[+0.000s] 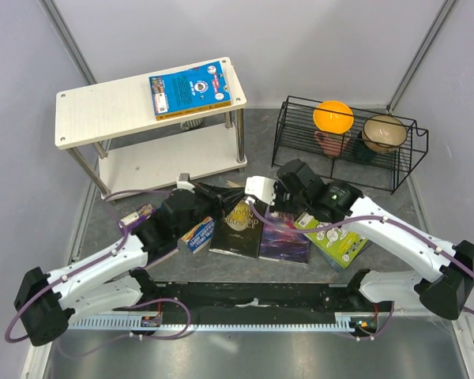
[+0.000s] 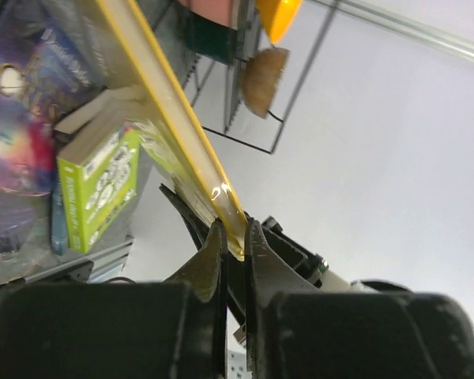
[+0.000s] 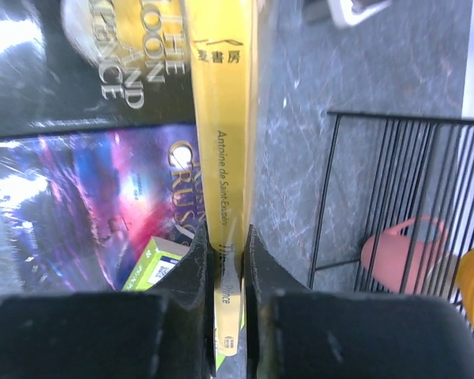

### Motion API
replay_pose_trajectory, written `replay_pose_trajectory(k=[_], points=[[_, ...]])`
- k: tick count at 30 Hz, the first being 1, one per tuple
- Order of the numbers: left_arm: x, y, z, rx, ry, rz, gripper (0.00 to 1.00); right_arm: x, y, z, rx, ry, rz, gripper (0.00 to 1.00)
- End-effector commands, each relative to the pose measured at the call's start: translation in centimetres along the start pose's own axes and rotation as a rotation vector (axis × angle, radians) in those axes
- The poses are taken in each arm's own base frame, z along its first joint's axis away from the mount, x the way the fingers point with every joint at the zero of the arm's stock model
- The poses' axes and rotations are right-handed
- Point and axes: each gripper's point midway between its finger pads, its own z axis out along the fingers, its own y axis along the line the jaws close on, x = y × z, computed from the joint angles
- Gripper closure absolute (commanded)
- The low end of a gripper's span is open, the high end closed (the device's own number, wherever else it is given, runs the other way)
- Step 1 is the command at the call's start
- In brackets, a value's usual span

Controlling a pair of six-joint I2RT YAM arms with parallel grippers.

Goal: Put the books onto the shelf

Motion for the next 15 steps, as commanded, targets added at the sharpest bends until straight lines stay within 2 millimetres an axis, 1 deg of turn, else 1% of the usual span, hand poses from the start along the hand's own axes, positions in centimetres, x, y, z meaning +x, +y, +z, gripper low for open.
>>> replay_pose_trajectory(k=[1,2,3,4,5,6,7,8,9,10,11,12,13,14,15], points=[[0.2,-2.3,-2.9,0.114,0.017,0.242,0.7,-5.1,-3.2,-3.2,0.038,-0.157,0.08,1.0],[-0.3,-1.9,-3.4,0.099,0.004,0.281,0.64,-5.4,-3.6,-3.5,0.045,-0.162,0.088,1.0],[-0.5,-2.2,-4.0,0.11,-0.002,0.323,0.59,-6.3,-3.6,-3.9,0.024,-0.192,0.097,1.0],[-0.6,-2.5,-4.6,0.12,-0.005,0.376,0.48,-7.4,-4.5,-4.9,0.037,-0.225,0.103,1.0],[-0.9,-3.2,-6.0,0.155,-0.017,0.486,0.45,-7.5,-4.9,-5.2,0.034,-0.224,0.112,1.0],[-1.0,-3.8,-6.9,0.16,-0.021,0.555,0.43,-7.9,-5.2,-5.6,0.035,-0.237,0.117,1.0],[-1.0,-4.2,-7.8,0.183,-0.022,0.709,0.38,-8.7,-6.0,-6.6,0.042,-0.264,0.121,1.0],[-0.9,-5.2,-9.1,0.215,-0.026,0.782,0.36,-9.0,-6.4,-6.9,0.043,-0.273,0.125,1.0],[-1.0,-5.9,-10.3,0.197,-0.028,0.853,0.34,-9.4,-6.7,-7.3,0.044,-0.283,0.129,1.0],[-1.6,-6.3,-11.0,0.188,-0.055,0.972,0.32,-10.3,-7.4,-8.4,0.051,-0.311,0.129,1.0],[-1.9,-6.5,-11.8,0.171,-0.065,1.035,0.3,-10.7,-7.6,-8.5,0.046,-0.317,0.127,1.0],[-2.3,-7.3,-13.0,0.149,-0.076,1.087,0.29,-11.2,-7.9,-9.1,0.052,-0.332,0.124,1.0],[-3.2,-7.5,-13.5,0.123,-0.113,1.165,0.28,-12.2,-8.6,-10.4,0.063,-0.361,0.12,1.0],[-3.4,-7.9,-14.0,0.116,-0.125,1.204,0.28,-12.7,-8.9,-10.6,0.062,-0.369,0.117,1.0],[-3.6,-8.9,-14.8,0.122,-0.145,1.233,0.27,-13.2,-9.4,-11.2,0.072,-0.38,0.117,1.0]])
